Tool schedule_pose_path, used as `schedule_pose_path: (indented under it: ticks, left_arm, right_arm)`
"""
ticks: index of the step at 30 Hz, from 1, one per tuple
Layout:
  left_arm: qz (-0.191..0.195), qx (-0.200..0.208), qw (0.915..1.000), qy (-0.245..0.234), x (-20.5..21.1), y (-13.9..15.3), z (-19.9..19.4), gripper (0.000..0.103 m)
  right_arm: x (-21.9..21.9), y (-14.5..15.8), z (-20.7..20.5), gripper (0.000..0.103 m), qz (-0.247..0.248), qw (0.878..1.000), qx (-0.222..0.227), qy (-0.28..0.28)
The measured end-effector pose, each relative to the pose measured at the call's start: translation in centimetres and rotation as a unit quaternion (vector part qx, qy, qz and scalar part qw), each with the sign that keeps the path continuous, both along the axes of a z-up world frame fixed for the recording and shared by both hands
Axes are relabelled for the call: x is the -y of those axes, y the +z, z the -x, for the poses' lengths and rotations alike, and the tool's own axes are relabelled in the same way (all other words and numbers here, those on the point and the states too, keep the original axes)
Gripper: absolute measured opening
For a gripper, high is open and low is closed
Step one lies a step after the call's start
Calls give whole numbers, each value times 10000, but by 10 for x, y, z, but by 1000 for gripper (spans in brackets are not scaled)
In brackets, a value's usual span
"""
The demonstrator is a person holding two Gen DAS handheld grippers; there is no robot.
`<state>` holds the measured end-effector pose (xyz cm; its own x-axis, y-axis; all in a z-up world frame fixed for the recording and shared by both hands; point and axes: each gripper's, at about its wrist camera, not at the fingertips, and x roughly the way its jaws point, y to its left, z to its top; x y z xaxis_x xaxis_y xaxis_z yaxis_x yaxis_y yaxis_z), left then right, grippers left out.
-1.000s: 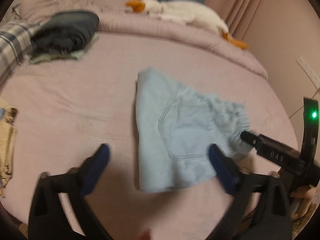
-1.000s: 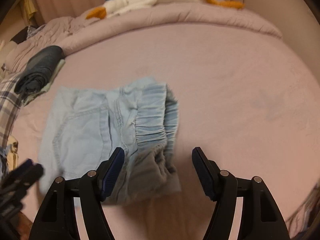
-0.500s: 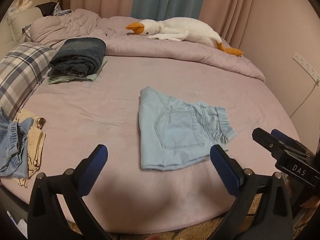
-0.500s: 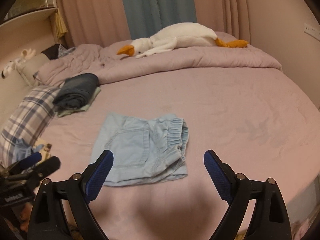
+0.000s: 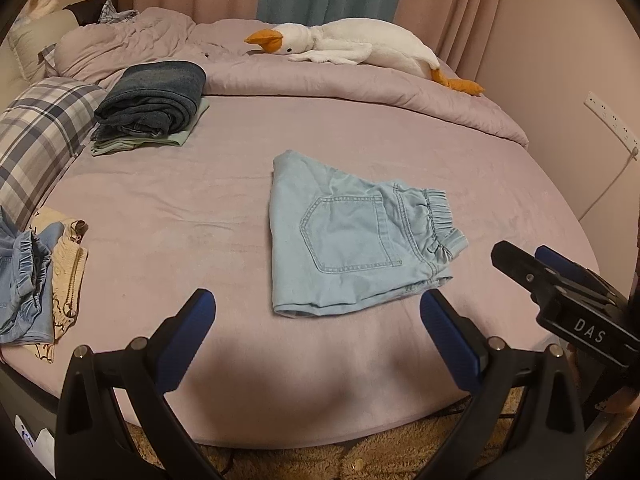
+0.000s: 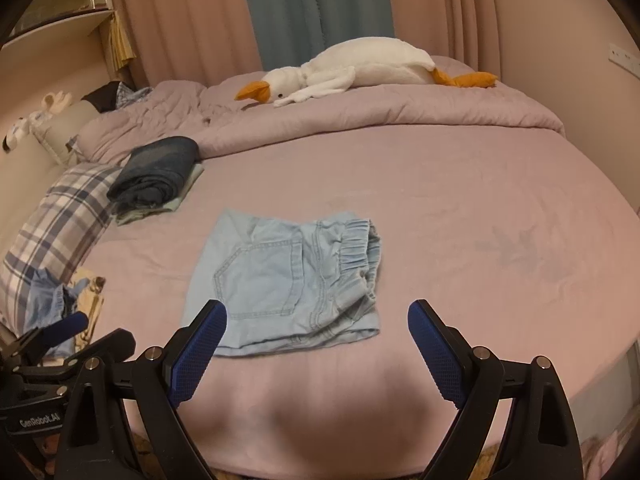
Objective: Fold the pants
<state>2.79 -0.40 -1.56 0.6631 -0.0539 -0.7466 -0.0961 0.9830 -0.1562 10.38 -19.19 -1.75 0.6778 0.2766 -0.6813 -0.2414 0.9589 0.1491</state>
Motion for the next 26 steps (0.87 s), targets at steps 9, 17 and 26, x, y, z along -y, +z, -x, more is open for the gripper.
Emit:
schedule_pose_path:
  ticks: [9, 17, 26]
  left_arm:
    - [-78, -11, 10000, 4, 4, -1, 2, 102]
    - [-85, -10, 10000, 9, 4, -1, 2, 102]
    - [-76, -17, 10000, 4, 3, 0, 2, 102]
  right_arm:
    - [-1, -2, 0, 92, 15, 10000, -65, -10]
    - [0, -3, -1, 92, 17, 9999, -104, -45]
    - [0, -3, -3, 92, 36, 9999, -121, -71]
